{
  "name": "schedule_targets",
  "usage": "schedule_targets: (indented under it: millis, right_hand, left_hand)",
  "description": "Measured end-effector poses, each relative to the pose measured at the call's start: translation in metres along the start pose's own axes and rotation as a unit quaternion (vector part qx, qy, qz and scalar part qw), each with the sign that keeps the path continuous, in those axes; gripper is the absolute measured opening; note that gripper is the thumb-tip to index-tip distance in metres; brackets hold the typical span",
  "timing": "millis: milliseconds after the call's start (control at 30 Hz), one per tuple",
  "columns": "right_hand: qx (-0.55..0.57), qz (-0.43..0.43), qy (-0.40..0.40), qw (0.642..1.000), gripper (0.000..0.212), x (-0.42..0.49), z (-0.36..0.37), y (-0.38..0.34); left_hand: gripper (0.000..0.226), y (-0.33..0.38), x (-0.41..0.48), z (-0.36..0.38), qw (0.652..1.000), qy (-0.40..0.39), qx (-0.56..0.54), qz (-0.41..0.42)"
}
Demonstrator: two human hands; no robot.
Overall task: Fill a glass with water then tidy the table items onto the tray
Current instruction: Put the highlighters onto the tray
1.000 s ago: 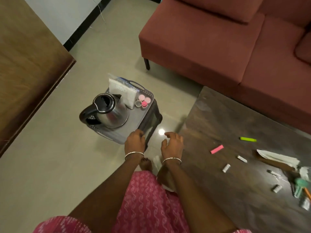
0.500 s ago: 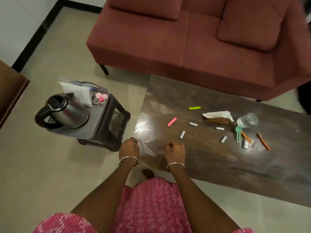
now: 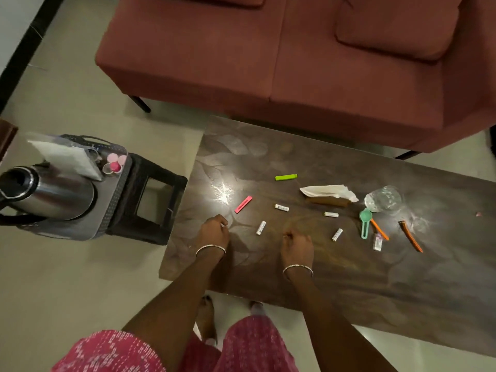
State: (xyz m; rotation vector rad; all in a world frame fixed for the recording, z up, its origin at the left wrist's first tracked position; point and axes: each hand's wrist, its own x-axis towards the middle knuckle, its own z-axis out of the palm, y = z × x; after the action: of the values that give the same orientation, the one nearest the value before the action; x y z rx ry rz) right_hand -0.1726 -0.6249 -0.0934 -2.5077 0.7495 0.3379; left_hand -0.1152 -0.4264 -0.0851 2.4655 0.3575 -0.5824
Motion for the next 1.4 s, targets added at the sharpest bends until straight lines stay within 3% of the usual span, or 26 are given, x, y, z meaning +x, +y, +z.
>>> schedule_targets:
  millis: [333, 667, 900, 1067, 1200, 1400]
  right_hand:
    - [-0.012, -0.046, -0.054, 0.997, 0.022, 0.142, -0.003, -0.003]
    - [-0.102, -0.124, -0.106, 0.981, 0.051, 0.221, 0.023, -0.014]
    - [-0.207, -0.118, -0.114, 0.964, 0.033, 0.233, 0.039, -0.007]
    - [-0.224, -0.136, -0.103, 0.959, 0.032, 0.219, 0.037, -0.012]
    - [-0.138, -0.164, -0.064, 0.975, 0.027, 0.185, 0.028, -0.020]
    - [-0.017, -0.166, -0.083, 0.983, 0.017, 0.123, 0.013, -0.040]
  left_hand:
    - [0.020, 0.032, 0.074, 0.058, 0.998, -0.013, 0.046, -0.040]
    - [0.030, 0.028, 0.101, 0.101, 0.988, -0.035, 0.136, -0.063]
    - [0.026, 0.022, 0.111, 0.109, 0.981, 0.009, 0.182, -0.061]
    - [0.024, 0.017, 0.100, 0.106, 0.990, 0.022, 0.120, -0.074]
    - [0.016, 0.017, 0.082, 0.091, 0.995, 0.052, -0.063, -0.052]
    - [0.007, 0.014, 0.052, 0.062, 0.969, 0.083, -0.219, -0.075]
